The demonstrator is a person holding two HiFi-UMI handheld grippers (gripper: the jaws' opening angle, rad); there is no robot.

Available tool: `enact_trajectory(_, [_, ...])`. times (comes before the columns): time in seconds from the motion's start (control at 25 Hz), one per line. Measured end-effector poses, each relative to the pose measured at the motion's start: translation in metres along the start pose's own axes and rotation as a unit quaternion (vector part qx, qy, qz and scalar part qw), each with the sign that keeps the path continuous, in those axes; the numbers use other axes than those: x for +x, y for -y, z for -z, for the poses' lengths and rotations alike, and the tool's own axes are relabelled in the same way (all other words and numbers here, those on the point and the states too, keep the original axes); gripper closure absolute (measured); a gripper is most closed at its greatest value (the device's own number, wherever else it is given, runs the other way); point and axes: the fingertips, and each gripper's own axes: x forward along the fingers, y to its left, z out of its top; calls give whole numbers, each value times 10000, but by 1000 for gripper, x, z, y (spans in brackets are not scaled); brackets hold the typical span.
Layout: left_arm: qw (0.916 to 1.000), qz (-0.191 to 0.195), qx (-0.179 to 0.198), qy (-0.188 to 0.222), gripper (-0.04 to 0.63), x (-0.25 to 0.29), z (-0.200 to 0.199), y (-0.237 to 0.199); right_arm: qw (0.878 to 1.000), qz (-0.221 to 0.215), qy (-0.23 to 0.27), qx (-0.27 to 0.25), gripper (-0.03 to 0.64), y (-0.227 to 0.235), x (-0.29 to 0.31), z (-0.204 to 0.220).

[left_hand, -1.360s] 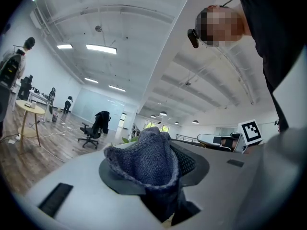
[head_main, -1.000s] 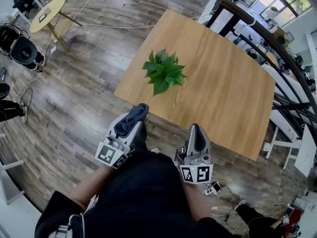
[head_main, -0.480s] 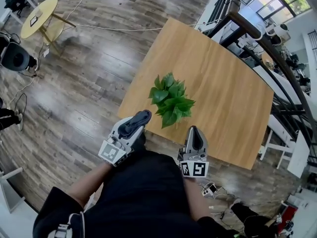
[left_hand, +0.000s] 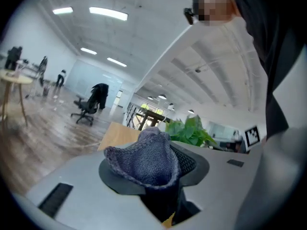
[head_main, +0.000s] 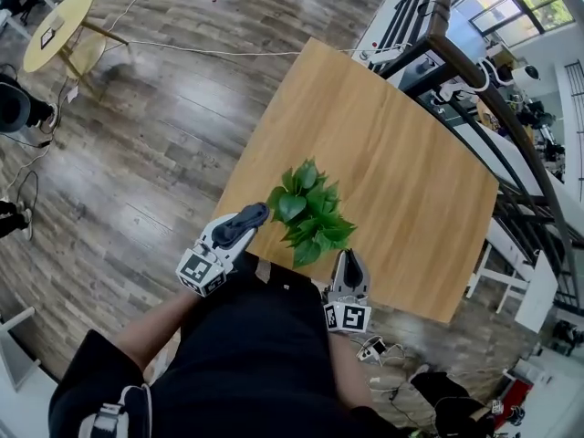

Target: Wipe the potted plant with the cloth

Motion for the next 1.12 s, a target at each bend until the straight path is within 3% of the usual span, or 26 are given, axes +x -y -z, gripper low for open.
enact_trajectory(0.04, [9998, -63, -198, 0, 419, 3, 1, -7, 9999, -42, -131, -53, 595, 6, 3, 11])
enact_trajectory(0.12, [9999, -98, -76, -28, 419, 10, 8, -16, 9988, -258, -409, -112, 592, 13, 11, 34])
enact_trajectory(0.16, [9999, -112, 54, -87, 419, 13, 14, -20, 9975, -436, -543, -138, 544, 13, 16, 45])
enact_trajectory(0.2, [9997, -164, 66, -145, 419, 16, 19, -24, 9957, -637, -653, -185, 415, 12, 22, 55])
enact_trajectory(0.24, [9994, -263, -11, -210, 419, 19, 24, -31, 9932, -848, -743, -276, 394, 8, 28, 63])
enact_trajectory(0.48, [9916, -935, -423, -782, 419, 38, 56, -81, 9674, -1933, -1211, -1105, 347, -24, 65, 96])
enact_trajectory(0.68, [9941, -328, -140, -1026, 419, 73, 77, -72, 9567, -2308, -1329, -1172, 336, -33, 86, 120])
enact_trajectory(0.84, [9910, 137, 222, -1312, 419, 98, 96, -65, 9585, -2292, -1272, -1121, 333, -34, 100, 120])
enact_trajectory(1.12, [9873, 407, 303, -1503, 419, 119, 107, -51, 9551, -2444, -1262, -1098, 330, -43, 105, 111])
